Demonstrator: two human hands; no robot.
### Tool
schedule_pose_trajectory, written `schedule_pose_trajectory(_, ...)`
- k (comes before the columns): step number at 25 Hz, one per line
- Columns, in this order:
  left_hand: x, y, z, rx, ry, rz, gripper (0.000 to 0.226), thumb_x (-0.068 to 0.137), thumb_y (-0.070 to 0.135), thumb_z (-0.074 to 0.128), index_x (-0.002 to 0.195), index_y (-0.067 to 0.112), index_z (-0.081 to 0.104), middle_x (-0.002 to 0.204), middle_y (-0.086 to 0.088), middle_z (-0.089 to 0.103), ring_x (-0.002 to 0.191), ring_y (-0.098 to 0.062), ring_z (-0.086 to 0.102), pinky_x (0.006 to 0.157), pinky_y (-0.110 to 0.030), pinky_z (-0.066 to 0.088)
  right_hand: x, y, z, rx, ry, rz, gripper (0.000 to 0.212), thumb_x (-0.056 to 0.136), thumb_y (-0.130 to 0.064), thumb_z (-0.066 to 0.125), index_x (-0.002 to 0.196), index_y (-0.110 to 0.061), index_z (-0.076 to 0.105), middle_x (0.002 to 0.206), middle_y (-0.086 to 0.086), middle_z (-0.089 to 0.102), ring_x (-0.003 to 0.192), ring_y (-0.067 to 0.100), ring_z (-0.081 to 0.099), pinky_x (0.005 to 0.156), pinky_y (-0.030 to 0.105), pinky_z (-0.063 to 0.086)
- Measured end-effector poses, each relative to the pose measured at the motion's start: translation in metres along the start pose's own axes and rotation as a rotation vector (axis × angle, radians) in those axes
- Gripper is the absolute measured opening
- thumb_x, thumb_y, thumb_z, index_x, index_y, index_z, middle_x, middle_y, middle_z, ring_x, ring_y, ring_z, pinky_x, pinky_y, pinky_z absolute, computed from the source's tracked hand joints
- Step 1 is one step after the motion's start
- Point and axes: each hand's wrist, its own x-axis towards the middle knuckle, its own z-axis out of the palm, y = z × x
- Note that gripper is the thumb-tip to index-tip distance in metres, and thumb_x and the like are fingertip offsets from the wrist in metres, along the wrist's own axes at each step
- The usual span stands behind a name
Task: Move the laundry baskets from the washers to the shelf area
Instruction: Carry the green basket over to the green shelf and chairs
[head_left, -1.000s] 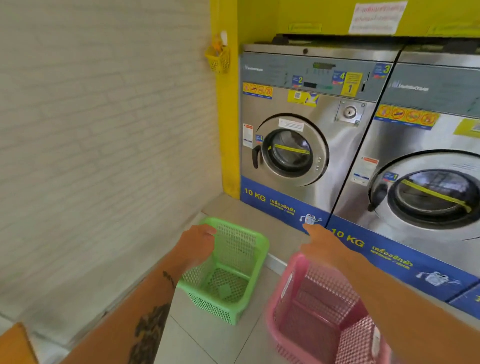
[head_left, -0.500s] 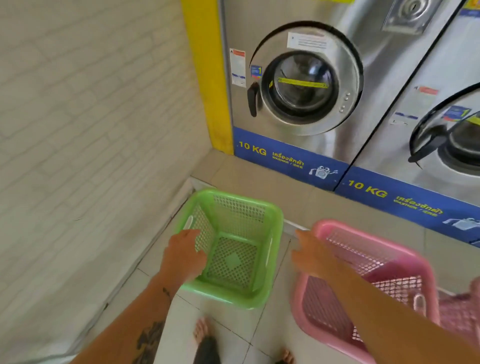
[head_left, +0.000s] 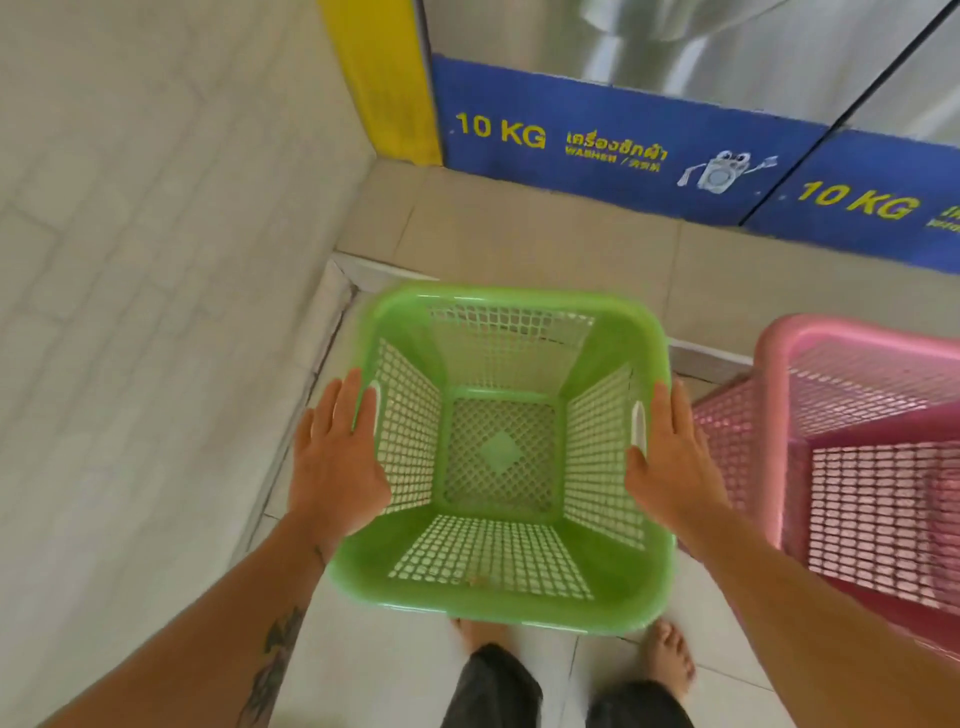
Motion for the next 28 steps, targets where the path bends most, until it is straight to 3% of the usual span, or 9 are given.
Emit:
schedule_pose_trajectory(3,0.024,-0.020,0.033,0.065,-0.026,0.059,0.100,0.065,0.013,0.066,0.152,0.008,0.018,0.163,-0.013,-0.001,0.150,-0.032,0.002,0.119,-0.053,0.018,0.006,0.001,0.027,-0.033,0.101,0.007,0.082,0.091,-0.018,0.051,0.153,-0.005,-0.001,0.163,0.012,-0.006,0.146,0.037,0.013,0.116,0.048,0.025)
schedule_pose_trajectory(8,0.038,-0.022,0.053,-0.096,-0.042,0.012,0.108,0.068,-0.004,0.063,0.153,0.008,-0.002,0.161,-0.016,-0.013,0.148,-0.037,0.006,0.115,-0.049,0.030,0.008,0.011,0.040,-0.070,0.123,-0.032,0.090,0.087,-0.009,0.055,0.153,-0.010,-0.007,0.162,0.006,-0.015,0.147,0.035,0.017,0.110,0.040,0.033)
schedule_pose_trajectory(11,0.044,-0.017,0.049,-0.181,-0.028,0.018,0.103,0.072,-0.010,0.058,0.154,0.008,-0.002,0.161,-0.012,-0.016,0.149,-0.036,0.005,0.111,-0.044,0.038,0.017,0.007,0.028,-0.093,0.109,-0.002,0.099,0.077,0.005,0.054,0.153,-0.011,-0.008,0.162,0.004,-0.018,0.141,0.036,0.029,0.092,0.038,0.052)
schedule_pose_trajectory(15,0.041,-0.014,0.020,-0.281,0.024,-0.010,0.100,0.073,-0.008,0.057,0.155,0.012,0.005,0.163,0.001,-0.013,0.150,-0.025,0.008,0.110,-0.039,0.038,0.028,0.006,-0.005,-0.128,0.073,-0.024,0.101,0.077,0.006,0.054,0.153,-0.016,-0.009,0.161,0.000,-0.019,0.125,0.034,0.048,0.072,0.031,0.050)
schedule_pose_trajectory(17,0.027,-0.018,-0.002,-0.345,0.056,-0.047,0.099,0.071,-0.005,0.059,0.155,0.017,0.012,0.164,0.009,-0.008,0.148,-0.022,0.018,0.108,-0.039,0.042,0.021,0.004,-0.026,-0.133,0.054,-0.057,0.100,0.079,0.002,0.054,0.153,-0.021,-0.010,0.162,-0.002,-0.017,0.128,0.035,0.048,0.078,0.036,0.052)
schedule_pose_trajectory(21,-0.023,-0.024,-0.056,-0.410,0.120,-0.128,0.097,0.069,-0.004,0.062,0.154,0.020,0.022,0.163,0.016,0.003,0.139,-0.021,0.039,0.089,-0.029,0.048,-0.012,-0.017,-0.077,-0.229,0.009,-0.154,0.100,0.079,-0.004,0.053,0.153,-0.017,-0.012,0.162,0.002,-0.017,0.137,0.030,0.042,0.093,0.038,0.049)
schedule_pose_trajectory(25,-0.103,-0.025,-0.119,-0.431,0.149,-0.248,0.095,0.070,-0.001,0.062,0.153,0.022,0.024,0.163,0.014,0.007,0.137,-0.024,0.042,0.093,-0.037,0.047,-0.060,-0.045,-0.147,-0.301,-0.029,-0.275,0.098,0.079,-0.010,0.053,0.152,-0.013,-0.012,0.162,0.004,-0.017,0.136,0.031,0.042,0.102,0.046,0.043)
schedule_pose_trajectory(28,-0.173,-0.019,-0.168,-0.414,0.189,-0.363,0.094,0.069,0.004,0.061,0.153,0.025,0.024,0.163,0.014,0.007,0.136,-0.027,0.044,0.096,-0.039,0.047,-0.092,-0.065,-0.202,-0.299,-0.027,-0.416,0.093,0.079,-0.012,0.054,0.154,-0.012,-0.002,0.164,0.004,-0.006,0.139,0.033,0.035,0.106,0.047,0.041)
